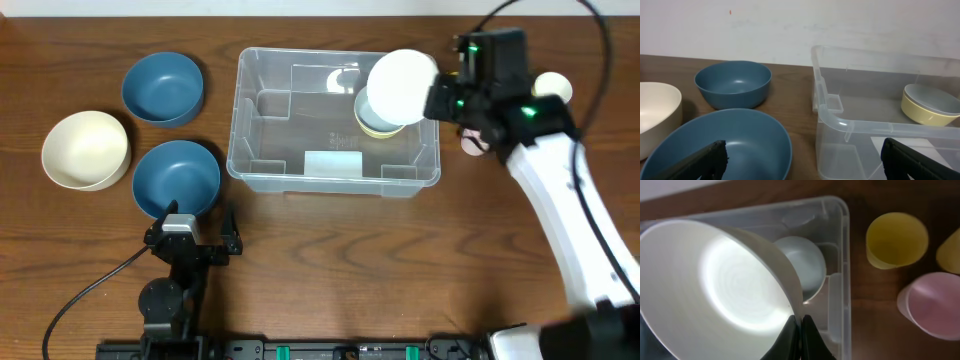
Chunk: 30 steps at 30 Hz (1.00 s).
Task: Pack container
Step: 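Carry the white bowl into the bin and stack it on the grey bowl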
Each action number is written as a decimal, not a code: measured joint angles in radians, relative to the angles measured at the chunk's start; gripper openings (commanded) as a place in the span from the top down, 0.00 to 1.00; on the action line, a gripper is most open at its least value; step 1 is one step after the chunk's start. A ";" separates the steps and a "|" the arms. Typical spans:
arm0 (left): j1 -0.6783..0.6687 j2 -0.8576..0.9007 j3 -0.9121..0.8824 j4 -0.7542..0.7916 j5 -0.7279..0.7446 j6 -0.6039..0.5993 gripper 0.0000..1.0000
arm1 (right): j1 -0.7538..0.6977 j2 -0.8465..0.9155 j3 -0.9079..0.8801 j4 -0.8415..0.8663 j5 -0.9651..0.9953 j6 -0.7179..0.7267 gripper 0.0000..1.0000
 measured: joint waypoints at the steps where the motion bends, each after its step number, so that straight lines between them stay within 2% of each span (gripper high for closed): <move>1: 0.000 0.000 0.000 0.000 0.000 0.000 0.02 | 0.000 0.027 0.000 0.010 0.003 0.000 0.99; 13: 0.000 0.000 0.000 0.000 0.000 0.000 0.02 | 0.008 0.289 0.000 0.113 0.015 0.000 0.99; 14: 0.000 0.000 0.000 0.000 0.000 0.000 0.02 | 0.013 0.306 0.000 0.118 0.015 0.000 0.97; 17: 0.000 0.000 0.000 0.000 0.000 0.000 0.02 | 0.030 0.343 0.000 0.134 0.014 0.000 0.66; 19: 0.000 0.000 0.000 0.000 0.000 0.000 0.02 | 0.037 0.347 0.000 0.143 0.008 0.000 0.54; 23: 0.000 0.000 0.000 0.000 0.000 0.000 0.02 | 0.047 0.347 0.013 0.141 0.007 -0.010 0.49; 30: 0.000 0.000 0.000 0.000 0.000 0.000 0.02 | 0.070 0.347 0.159 -0.043 0.011 -0.024 0.50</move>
